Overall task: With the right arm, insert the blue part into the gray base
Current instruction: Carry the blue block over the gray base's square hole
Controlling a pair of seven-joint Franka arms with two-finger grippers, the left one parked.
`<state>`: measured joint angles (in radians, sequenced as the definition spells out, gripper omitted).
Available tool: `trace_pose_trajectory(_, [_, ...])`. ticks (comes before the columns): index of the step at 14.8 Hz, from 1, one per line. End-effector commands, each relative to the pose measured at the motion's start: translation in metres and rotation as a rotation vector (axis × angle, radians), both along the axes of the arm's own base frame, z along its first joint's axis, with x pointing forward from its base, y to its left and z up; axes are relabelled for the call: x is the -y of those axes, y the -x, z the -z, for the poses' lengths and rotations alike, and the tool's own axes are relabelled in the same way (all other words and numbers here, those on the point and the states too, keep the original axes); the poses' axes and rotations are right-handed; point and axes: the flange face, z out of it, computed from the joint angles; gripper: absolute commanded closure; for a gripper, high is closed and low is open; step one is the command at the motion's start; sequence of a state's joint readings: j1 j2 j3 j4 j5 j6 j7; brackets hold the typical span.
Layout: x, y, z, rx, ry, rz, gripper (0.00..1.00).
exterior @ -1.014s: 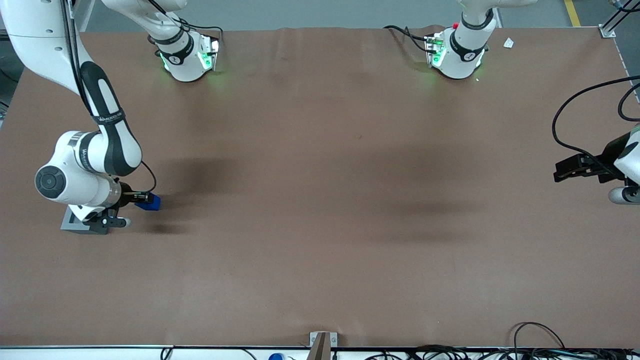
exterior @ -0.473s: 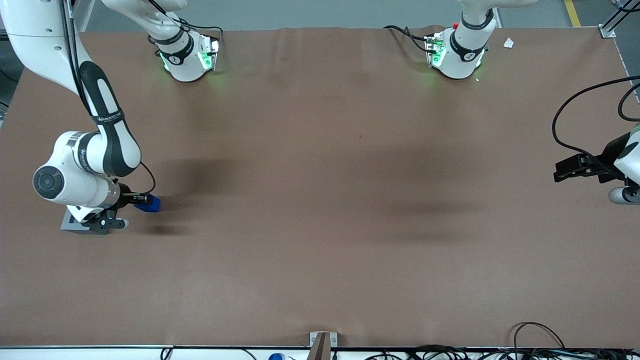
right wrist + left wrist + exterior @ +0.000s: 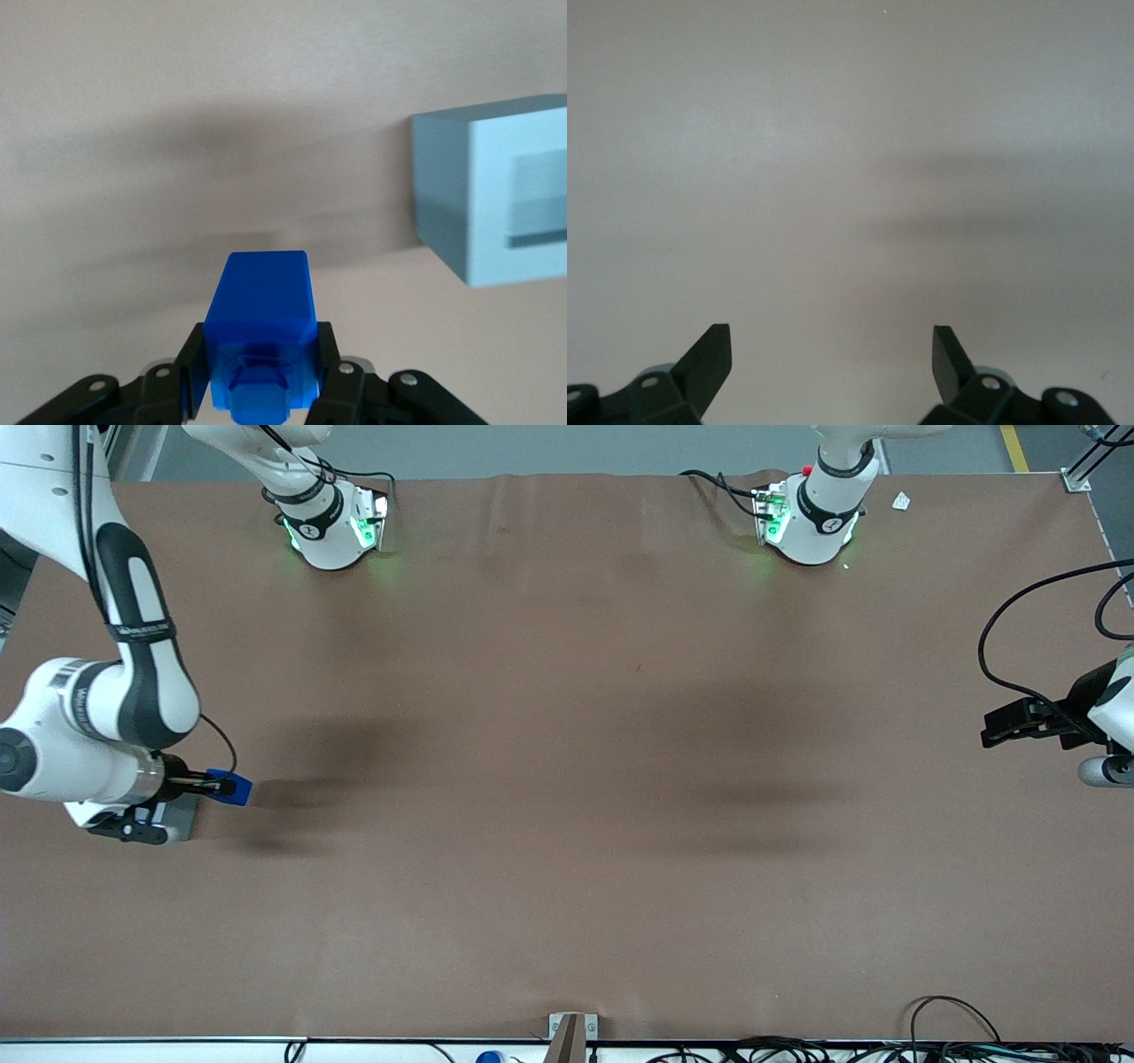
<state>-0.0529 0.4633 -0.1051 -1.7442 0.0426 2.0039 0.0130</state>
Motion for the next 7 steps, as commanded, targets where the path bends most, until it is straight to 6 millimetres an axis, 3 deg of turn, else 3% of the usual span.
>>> trace_pose_trajectory(1, [0.013, -0.005, -0.019, 0.004, -0.012, 0.052, 0.98])
trace_pose_trajectory(7, [0.046, -0.007, -0.044, -0.005, -0.016, 0.086, 0.99])
